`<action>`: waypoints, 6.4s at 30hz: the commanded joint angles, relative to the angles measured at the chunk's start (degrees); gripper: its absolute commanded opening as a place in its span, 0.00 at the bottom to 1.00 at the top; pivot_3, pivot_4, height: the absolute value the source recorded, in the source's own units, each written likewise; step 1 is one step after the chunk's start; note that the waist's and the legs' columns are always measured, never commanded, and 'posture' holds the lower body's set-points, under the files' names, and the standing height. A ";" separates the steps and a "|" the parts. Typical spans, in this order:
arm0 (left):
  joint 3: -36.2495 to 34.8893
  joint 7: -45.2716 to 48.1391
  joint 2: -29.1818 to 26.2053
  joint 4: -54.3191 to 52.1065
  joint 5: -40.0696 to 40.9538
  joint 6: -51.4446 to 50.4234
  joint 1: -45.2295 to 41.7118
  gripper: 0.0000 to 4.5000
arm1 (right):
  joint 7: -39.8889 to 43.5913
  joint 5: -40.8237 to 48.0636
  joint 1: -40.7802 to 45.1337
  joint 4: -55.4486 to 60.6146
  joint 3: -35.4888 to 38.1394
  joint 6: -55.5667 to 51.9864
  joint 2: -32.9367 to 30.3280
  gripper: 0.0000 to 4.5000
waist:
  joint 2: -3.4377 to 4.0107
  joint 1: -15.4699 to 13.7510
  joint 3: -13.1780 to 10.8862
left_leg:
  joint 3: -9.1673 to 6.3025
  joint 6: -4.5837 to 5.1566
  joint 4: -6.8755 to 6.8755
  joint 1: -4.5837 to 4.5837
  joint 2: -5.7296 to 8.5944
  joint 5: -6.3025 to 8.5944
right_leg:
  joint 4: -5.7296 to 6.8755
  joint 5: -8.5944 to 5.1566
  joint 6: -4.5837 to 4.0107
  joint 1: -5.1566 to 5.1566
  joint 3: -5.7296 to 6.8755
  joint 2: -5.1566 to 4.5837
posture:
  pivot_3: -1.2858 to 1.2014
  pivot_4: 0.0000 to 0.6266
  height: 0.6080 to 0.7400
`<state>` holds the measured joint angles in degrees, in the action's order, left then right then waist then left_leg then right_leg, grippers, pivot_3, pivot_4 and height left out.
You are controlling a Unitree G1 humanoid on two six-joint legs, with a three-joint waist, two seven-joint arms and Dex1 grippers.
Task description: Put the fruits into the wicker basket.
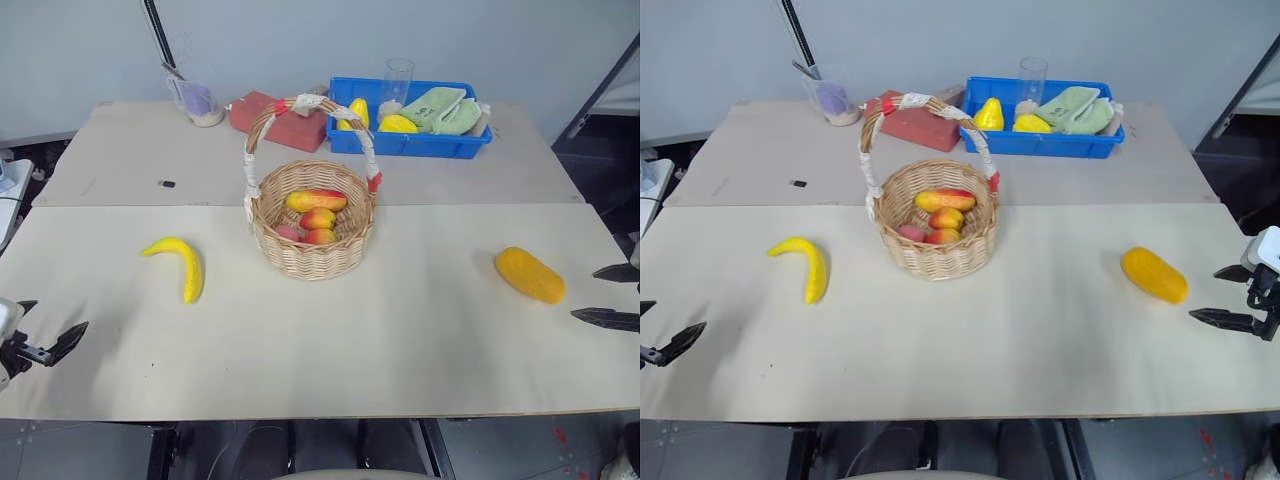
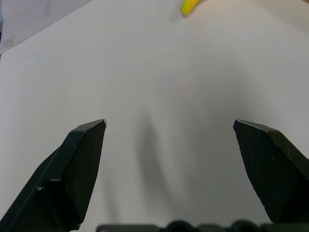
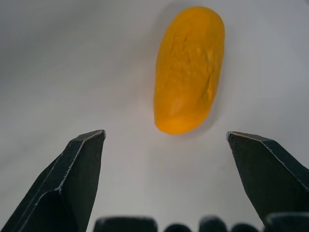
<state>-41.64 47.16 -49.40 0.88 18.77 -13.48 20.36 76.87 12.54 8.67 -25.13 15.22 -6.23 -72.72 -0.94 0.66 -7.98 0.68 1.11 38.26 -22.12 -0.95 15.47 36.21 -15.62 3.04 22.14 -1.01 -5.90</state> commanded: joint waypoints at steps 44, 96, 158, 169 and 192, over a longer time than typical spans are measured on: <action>28.36 -31.00 26.56 -16.88 -4.39 -10.34 -18.59 0.04 | -4.55 23.84 21.18 42.67 -6.45 -26.09 12.86 1.00 | -0.03 -1.36 0.04 | -0.14 0.04 0.41 -0.24 0.08 0.02 | 0.08 0.06 0.10 0.02 0.03 0.16 | 0.52 0.24 1.00; 47.15 -14.35 17.69 -23.09 4.00 -27.91 -56.07 0.89 | -15.47 24.82 20.19 43.58 -2.05 -30.35 14.44 1.00 | -0.01 -1.36 0.02 | -0.18 0.14 0.60 -0.34 0.10 0.04 | 0.02 0.08 0.12 0.02 0.04 0.49 | 0.52 0.24 1.00; 16.38 4.34 5.46 -36.31 25.72 -18.60 -22.67 1.00 | -23.95 16.96 33.04 46.08 -16.78 -41.13 34.75 0.56 | 0.19 0.08 -0.08 | -0.26 0.13 0.53 -0.18 -0.03 0.05 | 0.16 0.07 0.12 0.12 -0.33 0.62 | 0.52 0.24 1.00; 13.99 -1.79 6.13 -40.37 29.61 -18.37 -20.53 1.00 | -36.05 4.01 42.56 29.49 -27.21 -29.58 52.93 0.67 | 0.17 -0.98 -0.08 | -0.49 -0.03 0.54 -0.29 0.21 -0.03 | 0.65 0.08 0.11 0.22 -0.09 0.38 | 0.52 0.24 1.00; 24.30 -3.69 5.93 -36.15 26.70 -18.15 -29.99 1.00 | -41.05 6.88 26.04 41.37 -14.63 -30.76 43.75 0.99 | 0.13 0.32 -0.11 | -0.59 -0.03 0.42 -0.07 0.11 -0.05 | 0.66 -0.07 -0.14 0.16 -0.11 0.74 | 0.52 0.24 1.00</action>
<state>-17.16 43.21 -43.03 -34.87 44.89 -32.36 -8.44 38.12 20.36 33.22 16.91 -0.28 -39.46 -29.80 -0.81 0.98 -8.09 0.09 1.08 38.69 -22.20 -0.84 15.42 36.90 -15.69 2.90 22.31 -1.12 -5.16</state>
